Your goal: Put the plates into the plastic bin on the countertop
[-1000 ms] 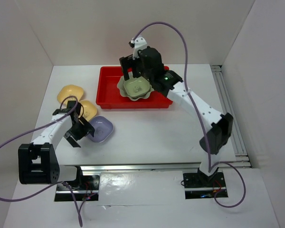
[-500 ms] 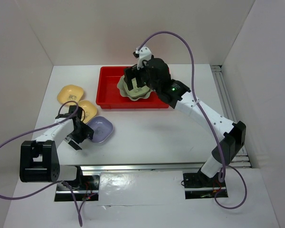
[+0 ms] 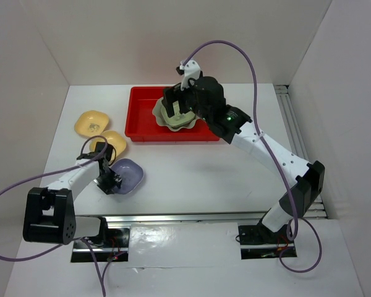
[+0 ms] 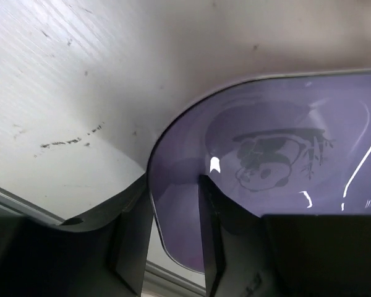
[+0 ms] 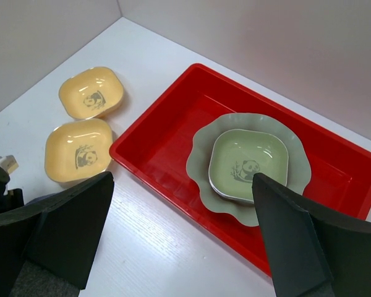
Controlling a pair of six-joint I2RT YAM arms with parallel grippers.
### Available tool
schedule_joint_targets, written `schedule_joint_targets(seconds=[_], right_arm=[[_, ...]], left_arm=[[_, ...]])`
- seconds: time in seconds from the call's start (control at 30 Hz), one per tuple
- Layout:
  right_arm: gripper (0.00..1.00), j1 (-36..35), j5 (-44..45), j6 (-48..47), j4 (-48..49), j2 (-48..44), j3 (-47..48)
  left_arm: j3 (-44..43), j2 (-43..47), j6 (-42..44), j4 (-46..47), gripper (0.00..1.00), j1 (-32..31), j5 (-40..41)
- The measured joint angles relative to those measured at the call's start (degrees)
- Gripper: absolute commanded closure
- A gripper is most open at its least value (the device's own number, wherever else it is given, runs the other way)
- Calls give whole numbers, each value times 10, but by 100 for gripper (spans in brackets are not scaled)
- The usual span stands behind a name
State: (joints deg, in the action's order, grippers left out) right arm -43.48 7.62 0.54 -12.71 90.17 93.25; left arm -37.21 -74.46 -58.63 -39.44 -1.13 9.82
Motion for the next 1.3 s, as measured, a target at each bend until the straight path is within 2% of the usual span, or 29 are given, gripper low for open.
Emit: schedule_joint_targets(seconds=[0.1, 0.13, 0.17, 0.43, 0.63, 0.73, 0.83, 1.03, 1.2, 1.3], right_arm=[[0, -2, 0, 0, 0, 0, -1], [0, -3, 0, 0, 0, 0, -1], [0, -4, 0, 0, 1, 0, -1], [0, -5, 5, 0, 3, -2, -5], [0, -5, 43, 1, -2, -19, -18], [0, -4, 77, 10, -8, -38, -18], [0, 0, 110, 30, -12, -69, -19], [0, 1, 176, 82, -16, -176, -67], [0, -21, 214, 99, -20, -285, -145], [0, -26, 223, 102, -29, -319, -147]], left_arm=[[1, 6, -6, -3, 84, -19, 4], [1, 9, -7, -1, 87, -21, 1], [0, 15, -9, 3, 100, -22, -4], [-12, 33, -15, 32, 100, -58, -18], [-25, 142, 17, -23, 100, -138, -21], [-78, 199, 45, -57, 100, -155, -24], [-157, 204, 63, -70, 100, -161, -26], [-283, 106, 77, -52, 100, -161, -27], [-391, -63, 80, 2, 100, -168, -32], [-478, -177, 87, 33, 100, -170, -45]])
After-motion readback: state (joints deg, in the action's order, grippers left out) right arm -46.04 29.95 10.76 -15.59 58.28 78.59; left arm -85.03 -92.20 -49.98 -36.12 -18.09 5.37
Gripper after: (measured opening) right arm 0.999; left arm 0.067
